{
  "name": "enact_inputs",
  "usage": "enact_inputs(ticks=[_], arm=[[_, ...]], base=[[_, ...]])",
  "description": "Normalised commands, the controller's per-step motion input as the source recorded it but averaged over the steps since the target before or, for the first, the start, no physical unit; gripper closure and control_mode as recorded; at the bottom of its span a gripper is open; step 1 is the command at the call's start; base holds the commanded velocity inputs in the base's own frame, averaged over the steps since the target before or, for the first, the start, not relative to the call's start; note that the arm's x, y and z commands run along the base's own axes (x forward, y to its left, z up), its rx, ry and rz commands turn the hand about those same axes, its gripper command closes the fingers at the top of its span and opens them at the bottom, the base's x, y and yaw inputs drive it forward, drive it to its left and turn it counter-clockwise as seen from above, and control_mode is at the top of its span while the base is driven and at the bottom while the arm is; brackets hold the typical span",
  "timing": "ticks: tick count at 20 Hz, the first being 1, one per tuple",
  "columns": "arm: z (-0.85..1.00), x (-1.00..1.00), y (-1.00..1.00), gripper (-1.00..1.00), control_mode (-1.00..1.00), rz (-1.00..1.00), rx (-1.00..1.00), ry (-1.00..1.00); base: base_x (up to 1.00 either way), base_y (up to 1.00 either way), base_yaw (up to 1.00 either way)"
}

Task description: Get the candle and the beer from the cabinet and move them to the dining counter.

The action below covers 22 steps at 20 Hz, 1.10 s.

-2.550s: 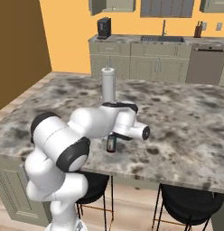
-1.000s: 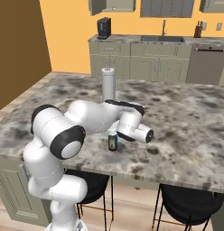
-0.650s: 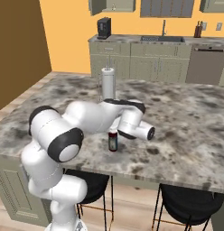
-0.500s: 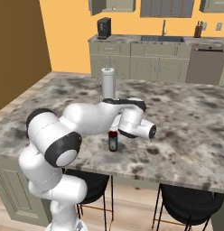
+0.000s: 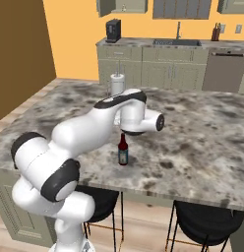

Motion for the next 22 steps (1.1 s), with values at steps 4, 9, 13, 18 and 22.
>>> enact_inputs(ticks=[4, 9, 13, 18, 22], arm=[[0.78, -0.28, 0.17, -1.0, -1.0, -0.14, -0.02, 0.19], [0.74, -0.42, 0.12, -1.0, -1.0, -0.21, -0.02, 0.21], [0.67, -0.54, 0.02, -1.0, -1.0, -0.28, -0.02, 0.21], [0.63, -0.52, 0.01, -1.0, -1.0, -0.29, -0.01, 0.25], [0.53, -0.54, 0.03, -1.0, -1.0, -0.31, -0.01, 0.29]], base=[[0.0, 0.0, 0.0], [0.0, 0.0, 0.0], [0.0, 0.0, 0.0], [0.0, 0.0, 0.0], [0.0, 0.0, 0.0]])
